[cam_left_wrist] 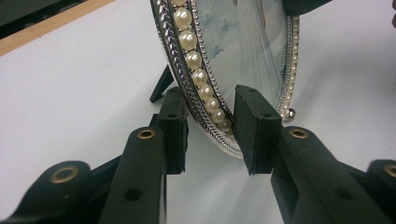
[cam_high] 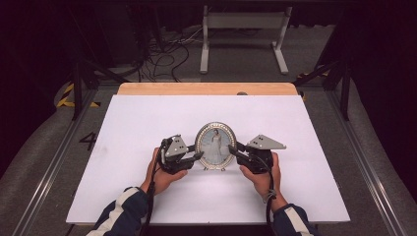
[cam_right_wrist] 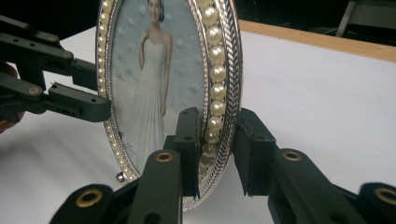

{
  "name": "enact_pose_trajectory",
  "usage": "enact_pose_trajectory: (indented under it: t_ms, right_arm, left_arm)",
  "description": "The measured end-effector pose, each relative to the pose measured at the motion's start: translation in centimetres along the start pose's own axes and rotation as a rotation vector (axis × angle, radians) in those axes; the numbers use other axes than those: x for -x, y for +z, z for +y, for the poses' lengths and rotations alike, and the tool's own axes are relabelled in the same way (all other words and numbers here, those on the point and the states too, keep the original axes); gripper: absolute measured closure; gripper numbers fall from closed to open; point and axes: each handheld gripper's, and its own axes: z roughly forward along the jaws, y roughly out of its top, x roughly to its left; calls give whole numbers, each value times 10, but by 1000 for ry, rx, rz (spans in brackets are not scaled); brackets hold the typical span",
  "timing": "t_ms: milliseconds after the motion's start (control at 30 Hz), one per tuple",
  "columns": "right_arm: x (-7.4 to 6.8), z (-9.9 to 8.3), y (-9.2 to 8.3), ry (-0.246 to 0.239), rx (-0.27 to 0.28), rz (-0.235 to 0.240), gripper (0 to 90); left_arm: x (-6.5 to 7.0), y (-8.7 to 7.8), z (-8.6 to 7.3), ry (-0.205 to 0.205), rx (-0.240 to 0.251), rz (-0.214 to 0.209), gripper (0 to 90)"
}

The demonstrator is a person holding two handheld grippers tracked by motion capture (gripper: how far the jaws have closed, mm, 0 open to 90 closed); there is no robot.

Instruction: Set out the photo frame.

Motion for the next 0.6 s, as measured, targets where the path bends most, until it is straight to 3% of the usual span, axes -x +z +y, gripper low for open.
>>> enact_pose_trajectory:
  t_ms: [400,600]
  right_arm:
    - [-3,-3,2,-20,-34,-5,699]
    - [-4,-1,2,-81,-44,-14,686]
  left_arm:
    - [3,1,0,4,7,24,649]
    - [5,0,1,21,1,46,641]
